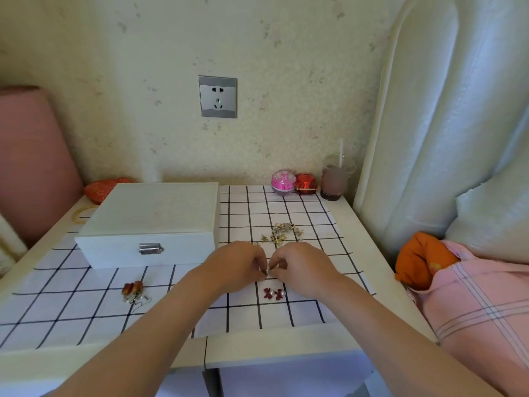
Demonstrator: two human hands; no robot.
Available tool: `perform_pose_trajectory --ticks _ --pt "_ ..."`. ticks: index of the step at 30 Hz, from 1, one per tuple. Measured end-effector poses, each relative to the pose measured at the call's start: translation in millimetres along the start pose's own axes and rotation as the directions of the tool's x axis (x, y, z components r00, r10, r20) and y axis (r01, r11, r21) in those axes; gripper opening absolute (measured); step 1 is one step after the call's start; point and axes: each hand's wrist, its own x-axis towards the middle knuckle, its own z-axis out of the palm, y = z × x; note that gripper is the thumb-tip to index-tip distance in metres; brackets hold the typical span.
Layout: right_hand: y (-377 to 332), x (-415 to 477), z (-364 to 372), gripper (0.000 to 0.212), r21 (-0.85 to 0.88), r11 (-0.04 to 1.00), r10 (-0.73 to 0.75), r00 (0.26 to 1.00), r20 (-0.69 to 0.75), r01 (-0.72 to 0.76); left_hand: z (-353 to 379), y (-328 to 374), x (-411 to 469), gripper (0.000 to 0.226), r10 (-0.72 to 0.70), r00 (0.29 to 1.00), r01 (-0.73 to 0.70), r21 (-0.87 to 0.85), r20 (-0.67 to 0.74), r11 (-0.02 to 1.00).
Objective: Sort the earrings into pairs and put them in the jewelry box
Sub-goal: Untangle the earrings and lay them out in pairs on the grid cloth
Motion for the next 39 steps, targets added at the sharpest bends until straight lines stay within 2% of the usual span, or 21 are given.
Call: perform_pose_trajectory --ticks 3,7,10,14,19,21,23,25,28,32,35,37,39 --pt "2.8 5.7 -7.3 0.024 0.027 1.0 0.002 1.0 -0.003 -0.002 -0.2 0.7 3.2 0.015 0.002 1.0 -0.002 -0.005 -0.013 1.0" --pt "26.8 13.5 -31.4 0.017 0.165 0.983 0.092 0.991 -0.093 -0.075 -4.5 -1.3 8.1 0.022 -0.022 1.0 0.022 -0.025 0.011 0.999" --pt "48.5 16.2 -40.7 0.014 0.181 0.975 0.149 0.981 -0.124 -0.125 -8.2 -2.2 11.8 0.031 -0.027 0.998 0.029 -0.06 0.05 0.998" --pt "56.4 19.5 -37.3 0.014 0.209 0.973 0.11 0.994 -0.027 -0.102 -11.7 2.3 20.7 0.028 -0.016 1.0 0.017 -0.083 0.014 0.996" --pt "44.7 25.2 -30.2 0.014 0.152 0.988 0.02 0.996 0.088 -0.034 -13.6 6.7 35.3 0.024 0.012 0.996 -0.02 -0.09 -0.09 0.996" --pt "42.9 28.3 -27.4 0.009 0.13 0.991 -0.003 0.995 0.1 -0.01 -13.3 9.1 41.2 0.024 0.042 0.993 -0.053 -0.097 -0.108 0.994" --pt "44.3 33.1 -28.5 0.004 0.187 0.982 0.007 0.997 0.073 -0.021 -13.4 11.8 47.5 0.026 0.073 0.99 -0.086 -0.114 -0.118 0.99" --pt "46.7 39.0 -33.7 0.005 0.337 0.939 0.061 0.998 0.01 -0.061 -14.9 14.8 52.7 0.028 0.088 0.988 -0.109 -0.163 -0.128 0.981" --pt "47.1 44.8 -42.9 0.004 0.566 0.818 0.172 0.983 -0.061 -0.108 -19.2 21.4 57.9 0.026 0.092 0.98 -0.138 -0.266 -0.179 0.954" --pt "42.3 42.8 -45.7 0.009 0.762 0.626 0.258 0.966 -0.001 -0.166 -22.9 26.6 62.6 0.017 0.046 0.963 -0.153 -0.398 -0.266 0.905" --pt "42.3 41.6 -46.5 0.013 0.813 0.548 0.269 0.962 0.051 -0.196 -24.3 26.3 63.1 0.013 0.013 0.958 -0.135 -0.412 -0.287 0.901" --pt "45.3 42.0 -44.9 0.01 0.779 0.597 0.259 0.965 0.042 -0.194 -23.9 23.6 62.7 0.012 -0.014 0.957 -0.105 -0.388 -0.29 0.916" --pt "51.0 43.1 -39.9 0.004 0.649 0.742 0.238 0.971 -0.018 -0.17 -22.9 19.2 62.6 0.009 -0.051 0.956 -0.065 -0.378 -0.287 0.923"
